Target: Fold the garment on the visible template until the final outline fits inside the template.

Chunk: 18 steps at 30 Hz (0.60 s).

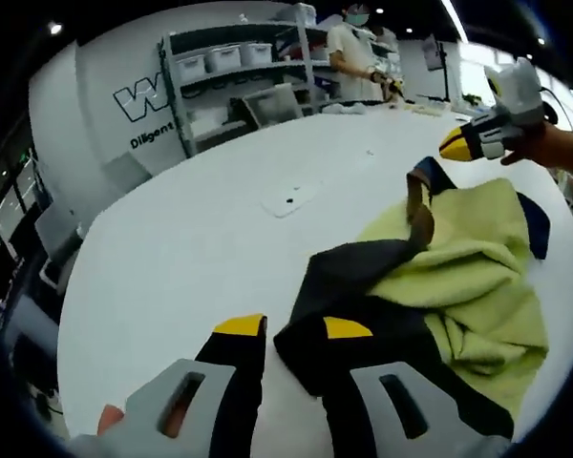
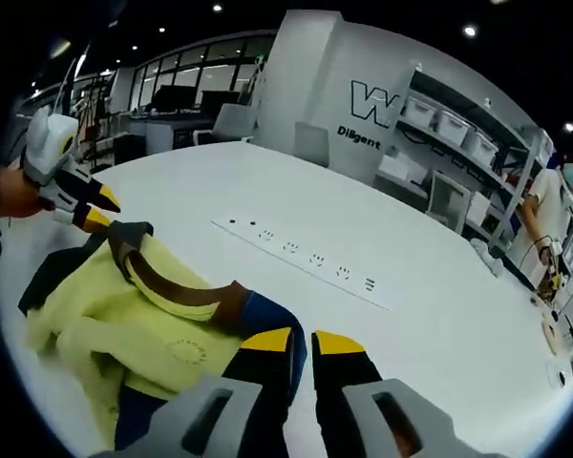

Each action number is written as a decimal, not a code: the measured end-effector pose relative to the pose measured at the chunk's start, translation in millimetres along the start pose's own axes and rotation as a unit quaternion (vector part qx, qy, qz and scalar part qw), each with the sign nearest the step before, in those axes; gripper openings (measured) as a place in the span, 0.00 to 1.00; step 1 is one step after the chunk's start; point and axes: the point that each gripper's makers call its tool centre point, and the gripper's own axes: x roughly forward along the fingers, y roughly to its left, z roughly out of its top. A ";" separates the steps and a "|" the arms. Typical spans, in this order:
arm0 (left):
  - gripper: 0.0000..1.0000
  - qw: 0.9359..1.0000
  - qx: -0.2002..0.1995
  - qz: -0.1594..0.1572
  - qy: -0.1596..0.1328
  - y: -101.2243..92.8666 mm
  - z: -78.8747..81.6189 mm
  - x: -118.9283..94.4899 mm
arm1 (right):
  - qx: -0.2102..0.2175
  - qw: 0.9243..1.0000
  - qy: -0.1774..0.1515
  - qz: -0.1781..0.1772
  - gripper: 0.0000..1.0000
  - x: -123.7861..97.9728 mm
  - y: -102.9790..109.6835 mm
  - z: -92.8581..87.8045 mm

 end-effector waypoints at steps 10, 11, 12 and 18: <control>0.00 1.000 0.005 -0.005 -0.002 -1.4 2.3 8.1 | 0.016 1.000 0.003 0.005 0.02 0.9 -6.6 -6.8; 0.00 1.000 0.004 -0.005 -0.003 -1.2 3.0 7.9 | 0.022 1.000 0.001 0.009 0.03 1.7 -6.6 -7.9; 0.00 1.000 0.000 -0.002 -0.005 0.7 4.5 7.1 | 0.024 1.000 0.002 0.010 0.03 2.0 -6.7 -8.4; 0.00 1.000 -0.023 -0.002 -0.010 5.1 8.3 6.5 | 0.052 0.998 0.001 0.030 0.08 9.1 -3.0 -12.6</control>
